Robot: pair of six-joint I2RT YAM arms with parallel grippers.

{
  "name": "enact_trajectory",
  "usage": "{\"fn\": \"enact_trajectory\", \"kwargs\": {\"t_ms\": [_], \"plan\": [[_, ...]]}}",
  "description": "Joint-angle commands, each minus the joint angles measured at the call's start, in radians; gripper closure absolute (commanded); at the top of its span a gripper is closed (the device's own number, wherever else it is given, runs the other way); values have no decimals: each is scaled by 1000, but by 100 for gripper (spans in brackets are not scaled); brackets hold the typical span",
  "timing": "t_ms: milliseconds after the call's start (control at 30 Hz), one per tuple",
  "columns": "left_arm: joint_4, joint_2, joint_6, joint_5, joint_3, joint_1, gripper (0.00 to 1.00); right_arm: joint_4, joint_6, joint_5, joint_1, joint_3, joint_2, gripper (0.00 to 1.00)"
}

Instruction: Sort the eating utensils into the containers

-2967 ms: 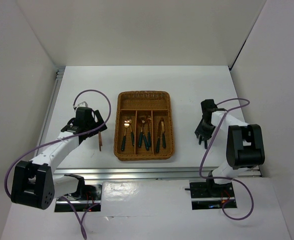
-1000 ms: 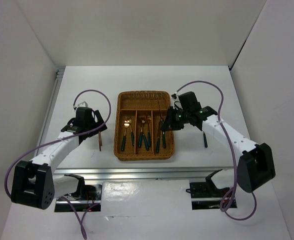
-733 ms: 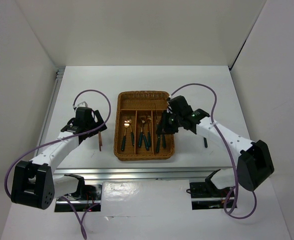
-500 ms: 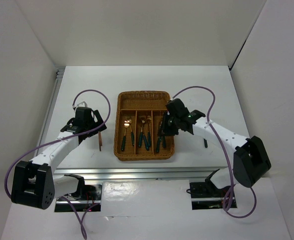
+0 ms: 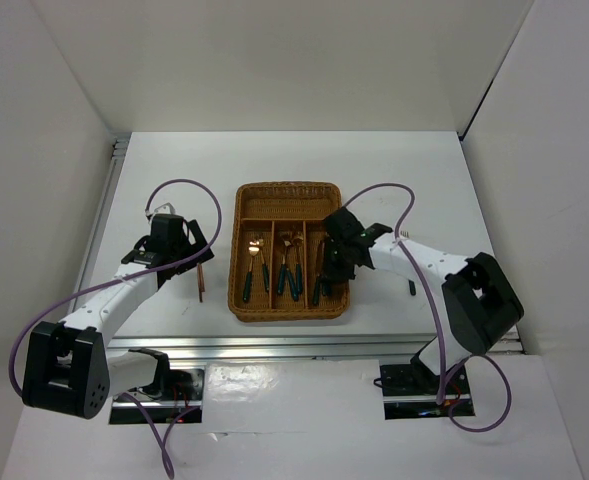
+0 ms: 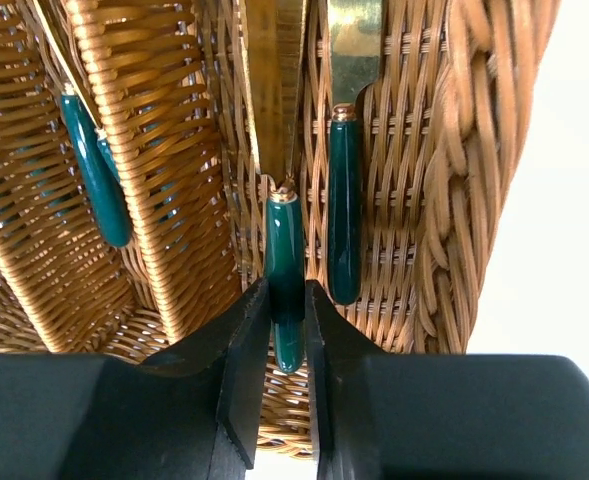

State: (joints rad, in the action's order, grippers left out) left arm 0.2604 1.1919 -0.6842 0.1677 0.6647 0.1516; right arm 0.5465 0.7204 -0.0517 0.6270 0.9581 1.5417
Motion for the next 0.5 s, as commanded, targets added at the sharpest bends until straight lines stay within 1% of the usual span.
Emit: {"fn": "enact_trajectory", "kwargs": {"t_ms": [0,100,133,167,300,400,433,467], "plan": [[-20,-15,8,-7,4,-6,0,9,10,38,19,39,-2,73],[-20,-15,8,-7,4,-6,0,35,1,47,19,76,-2,66],[-20,-15,8,-7,4,-6,0,52,1,59,19,86,-12,58],[-20,-15,8,-7,4,-6,0,52,-9,75,19,97,-12,53],[-20,-15,8,-7,4,-6,0,114,-27,125,19,174,-57,40],[-20,-15,8,-7,4,-6,0,154,-38,225,19,208,-107,32],[-20,-15,8,-7,4,-6,0,186,-38,263,19,217,-121,30],[-29,-15,8,-16,4,-6,0,199,-38,335,19,226,-146,29]]}}
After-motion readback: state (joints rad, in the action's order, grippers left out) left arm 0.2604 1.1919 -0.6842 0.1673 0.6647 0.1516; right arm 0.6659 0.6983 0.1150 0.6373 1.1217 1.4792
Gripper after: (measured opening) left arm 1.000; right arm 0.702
